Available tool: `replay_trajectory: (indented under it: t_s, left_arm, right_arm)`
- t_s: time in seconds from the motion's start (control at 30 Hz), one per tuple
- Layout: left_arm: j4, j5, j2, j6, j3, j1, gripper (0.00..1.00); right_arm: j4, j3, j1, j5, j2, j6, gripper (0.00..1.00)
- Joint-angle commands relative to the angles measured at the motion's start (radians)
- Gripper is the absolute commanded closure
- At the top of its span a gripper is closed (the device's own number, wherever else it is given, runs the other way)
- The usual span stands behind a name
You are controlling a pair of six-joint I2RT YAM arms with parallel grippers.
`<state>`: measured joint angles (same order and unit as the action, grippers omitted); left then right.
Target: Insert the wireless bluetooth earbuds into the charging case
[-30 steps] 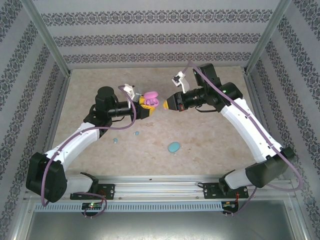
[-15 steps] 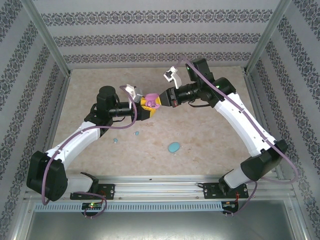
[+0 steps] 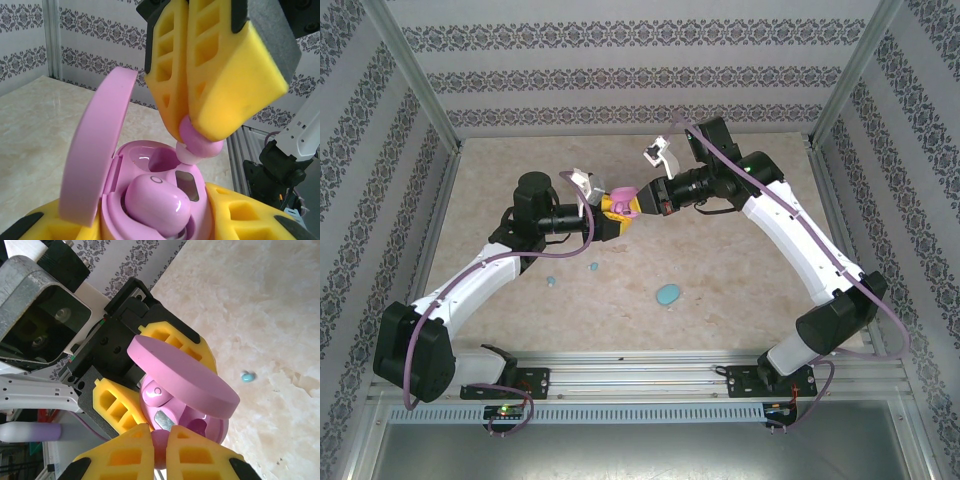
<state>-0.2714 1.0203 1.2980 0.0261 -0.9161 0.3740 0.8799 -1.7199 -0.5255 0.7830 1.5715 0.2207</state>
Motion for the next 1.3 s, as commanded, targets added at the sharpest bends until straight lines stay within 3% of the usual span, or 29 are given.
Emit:
replay_trajectory:
  t_s: [0.0, 0.27, 0.8, 1.27]
  left_arm:
    - [-0.025, 0.034, 0.0, -0.002, -0.024, 0.018, 0.74]
    - [-0.026, 0.034, 0.008, 0.002, -0.029, 0.02, 0.74]
    - [-0.023, 0.034, 0.009, -0.002, -0.035, 0.021, 0.74]
    - [-0.013, 0.032, 0.003, -0.004, -0.036, 0.023, 0.74]
  right_arm:
    - [0.036, -0.021, 0.009, -0.026, 0.016, -0.026, 0.93]
    - [-0.011, -0.027, 0.009, -0.026, 0.015, 0.003, 0.94]
    - [0.061, -0.04, 0.025, -0.051, 0.028, -0.05, 0.95]
    - [0.107, -0.059, 0.007, -0.05, 0.07, -0.076, 0.88]
